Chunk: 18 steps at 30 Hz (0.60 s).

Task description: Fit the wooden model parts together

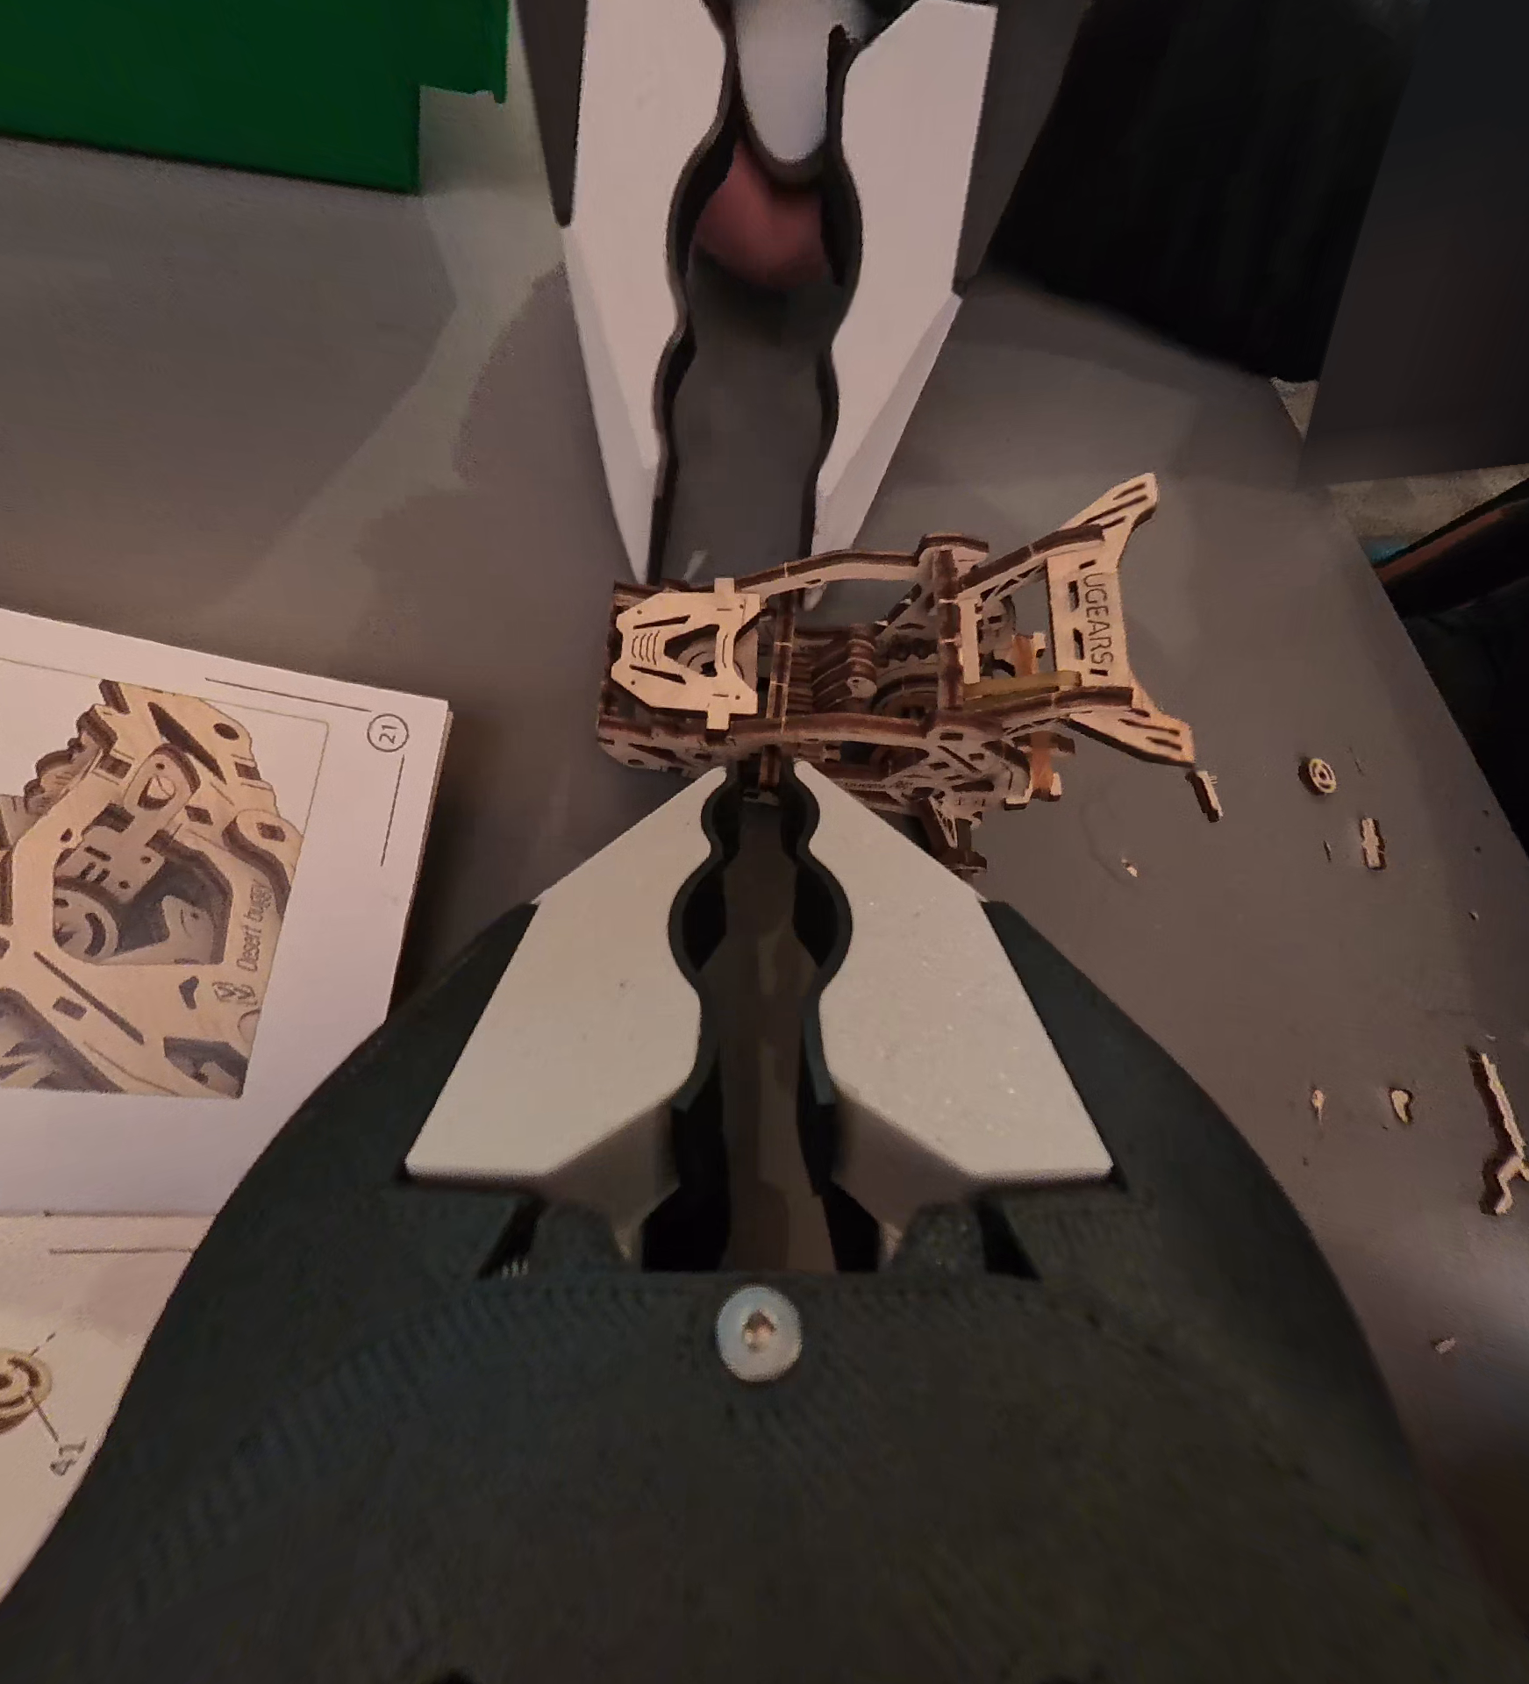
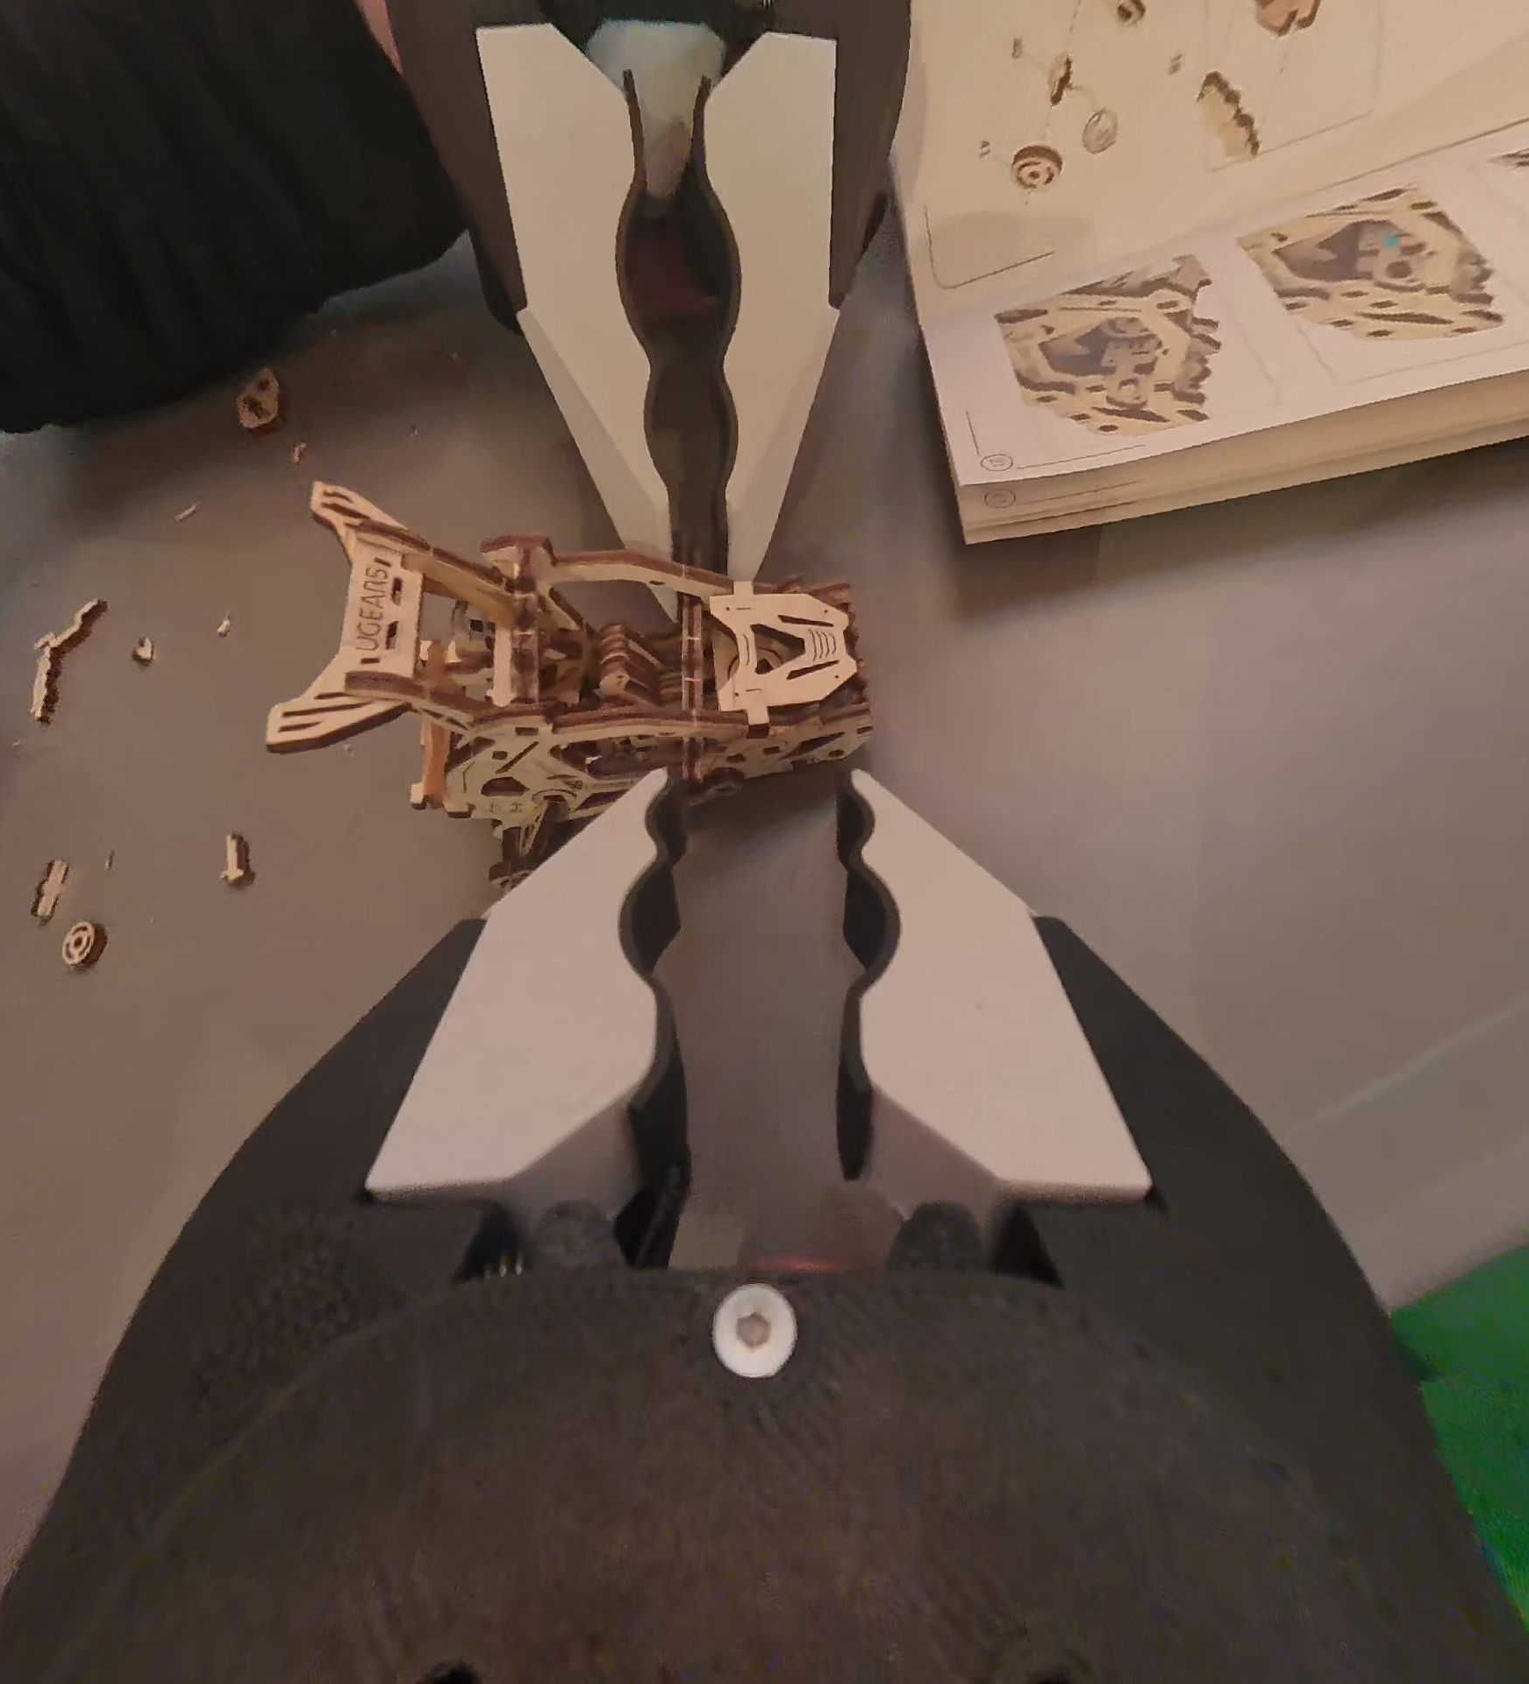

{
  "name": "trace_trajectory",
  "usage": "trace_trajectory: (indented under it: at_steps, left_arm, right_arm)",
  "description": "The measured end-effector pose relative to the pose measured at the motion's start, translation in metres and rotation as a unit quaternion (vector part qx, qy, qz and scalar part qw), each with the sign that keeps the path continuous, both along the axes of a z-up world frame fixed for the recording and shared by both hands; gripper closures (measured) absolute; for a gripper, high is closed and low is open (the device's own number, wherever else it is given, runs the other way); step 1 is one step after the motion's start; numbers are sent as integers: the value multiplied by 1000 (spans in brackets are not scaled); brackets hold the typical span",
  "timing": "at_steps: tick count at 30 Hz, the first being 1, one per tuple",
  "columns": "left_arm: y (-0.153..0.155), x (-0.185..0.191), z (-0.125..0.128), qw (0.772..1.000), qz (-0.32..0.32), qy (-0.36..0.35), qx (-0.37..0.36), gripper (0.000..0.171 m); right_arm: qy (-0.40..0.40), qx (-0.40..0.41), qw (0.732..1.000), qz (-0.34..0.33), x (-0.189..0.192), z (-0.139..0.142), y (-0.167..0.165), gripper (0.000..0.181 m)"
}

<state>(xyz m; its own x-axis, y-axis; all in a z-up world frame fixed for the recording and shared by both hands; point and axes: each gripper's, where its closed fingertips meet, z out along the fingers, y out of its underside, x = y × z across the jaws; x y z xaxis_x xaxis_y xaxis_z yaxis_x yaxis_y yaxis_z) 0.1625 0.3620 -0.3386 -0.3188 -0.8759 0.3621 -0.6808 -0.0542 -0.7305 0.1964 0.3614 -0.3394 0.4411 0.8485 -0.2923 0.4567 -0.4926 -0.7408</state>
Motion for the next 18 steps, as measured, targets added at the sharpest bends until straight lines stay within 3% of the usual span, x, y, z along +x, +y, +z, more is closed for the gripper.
trace_trajectory:
  at_steps: [2, 4, 5, 7, 18]
  left_arm:
    - [0, 0, 0, 1000, 0, 1, -1, 167]
    - [0, 0, 0, 1000, 1, 2, -3, 167]
    - [0, 0, 0, 1000, 2, 1, -4, 167]
    - [-1, 1, 0, 1000, 3, 2, -5, 167]
    - [-9, 2, 1, 999, 31, 16, -36, 166]
  right_arm:
    - [-9, 3, 1000, 20, -1, -2, 4, 141]
    - [-5, -4, 999, 38, -3, -2, 4, 117]
    - [-1, -10, 999, 39, -3, -1, 5, 118]
    - [0, -25, 998, 52, -5, -3, 2, 141]
    - [-5, -12, 998, 63, -5, -2, -3, 143]
